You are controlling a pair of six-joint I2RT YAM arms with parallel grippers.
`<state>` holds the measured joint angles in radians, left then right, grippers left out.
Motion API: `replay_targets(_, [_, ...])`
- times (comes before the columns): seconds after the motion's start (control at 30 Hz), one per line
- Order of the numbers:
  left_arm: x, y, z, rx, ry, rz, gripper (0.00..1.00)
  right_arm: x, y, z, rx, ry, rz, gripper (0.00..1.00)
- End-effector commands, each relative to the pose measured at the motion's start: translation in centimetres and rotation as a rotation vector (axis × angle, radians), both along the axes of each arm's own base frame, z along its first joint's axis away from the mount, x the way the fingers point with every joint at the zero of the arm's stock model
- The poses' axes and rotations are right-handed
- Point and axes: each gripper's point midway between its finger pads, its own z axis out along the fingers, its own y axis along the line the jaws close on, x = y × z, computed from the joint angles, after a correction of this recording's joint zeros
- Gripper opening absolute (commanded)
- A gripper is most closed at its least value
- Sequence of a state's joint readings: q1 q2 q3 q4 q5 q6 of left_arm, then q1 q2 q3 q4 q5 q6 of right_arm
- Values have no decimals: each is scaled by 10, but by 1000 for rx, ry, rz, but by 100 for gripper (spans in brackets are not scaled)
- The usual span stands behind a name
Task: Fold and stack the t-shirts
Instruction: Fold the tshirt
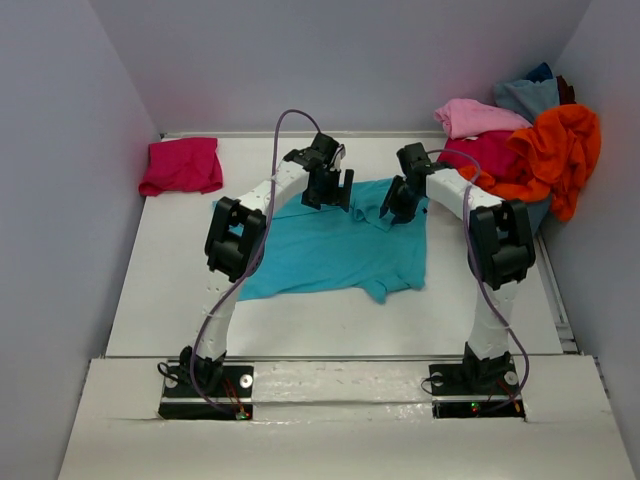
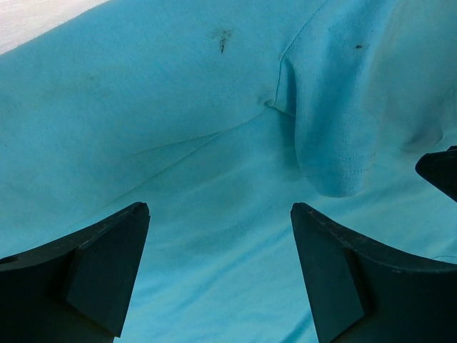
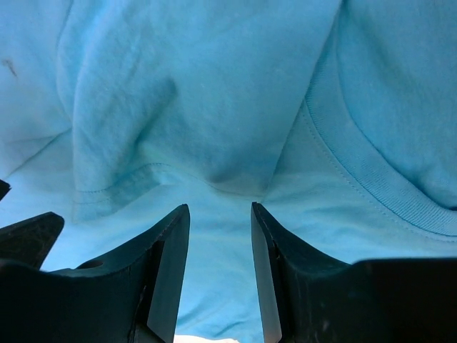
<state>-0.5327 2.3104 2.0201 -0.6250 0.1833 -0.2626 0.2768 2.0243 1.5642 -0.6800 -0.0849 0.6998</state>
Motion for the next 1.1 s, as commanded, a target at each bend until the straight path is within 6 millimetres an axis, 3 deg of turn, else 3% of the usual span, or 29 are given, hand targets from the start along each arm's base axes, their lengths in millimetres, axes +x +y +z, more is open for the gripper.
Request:
replay_targets(0.0, [0, 2, 38, -22, -66, -12, 92, 8, -1, 5, 3, -29, 1, 46])
replay_targets(1.07, [-2, 5, 31, -6, -56, -10, 93, -3, -9, -22, -35, 3, 0, 44])
